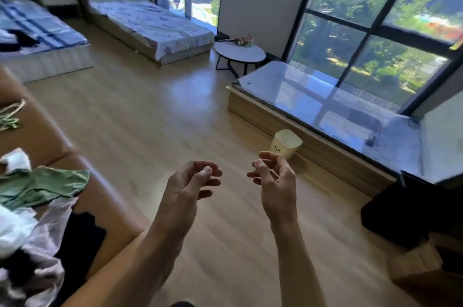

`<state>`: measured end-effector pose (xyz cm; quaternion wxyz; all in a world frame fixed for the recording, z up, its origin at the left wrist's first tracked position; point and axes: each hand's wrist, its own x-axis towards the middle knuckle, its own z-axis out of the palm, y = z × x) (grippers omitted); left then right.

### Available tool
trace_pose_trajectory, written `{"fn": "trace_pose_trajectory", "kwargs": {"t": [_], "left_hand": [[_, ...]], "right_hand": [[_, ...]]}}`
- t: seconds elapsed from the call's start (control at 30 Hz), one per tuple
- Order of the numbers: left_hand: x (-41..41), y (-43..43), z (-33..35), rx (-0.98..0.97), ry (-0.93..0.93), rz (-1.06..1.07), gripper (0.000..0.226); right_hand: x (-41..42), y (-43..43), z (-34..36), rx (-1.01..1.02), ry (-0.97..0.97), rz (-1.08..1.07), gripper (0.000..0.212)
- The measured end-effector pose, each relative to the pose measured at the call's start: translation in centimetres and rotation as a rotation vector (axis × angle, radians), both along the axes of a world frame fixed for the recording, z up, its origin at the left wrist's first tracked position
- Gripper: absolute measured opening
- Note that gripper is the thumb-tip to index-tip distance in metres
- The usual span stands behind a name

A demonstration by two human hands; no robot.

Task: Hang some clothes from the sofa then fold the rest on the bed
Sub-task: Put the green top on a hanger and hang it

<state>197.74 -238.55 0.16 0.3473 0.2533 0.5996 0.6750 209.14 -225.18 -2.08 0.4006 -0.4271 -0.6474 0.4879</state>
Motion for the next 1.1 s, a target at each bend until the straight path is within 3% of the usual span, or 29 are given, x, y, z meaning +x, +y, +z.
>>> {"fn": "trace_pose_trajectory", "kwargs": {"t": [0.13, 0.57, 1.1], "left_hand": [[-4.8, 6.0, -1.4, -0.019, -0.016, 0.110, 0.018], [-29.5, 23.1, -2.0, 0.033, -0.073, 0.460, 0.021], [-63.1, 16.8, -8.9, -0.058, -0.190, 1.163, 0.029]], "right_hand": [[-5.7, 6.7, -2.1, -0.010, -0.048, 0.094, 0.011], [-34.8, 24.6, -1.2, 0.161, -0.172, 0.498, 0.015], [-80.2, 19.2, -10.2, -0.071, -0.193, 1.219, 0.016]]}}
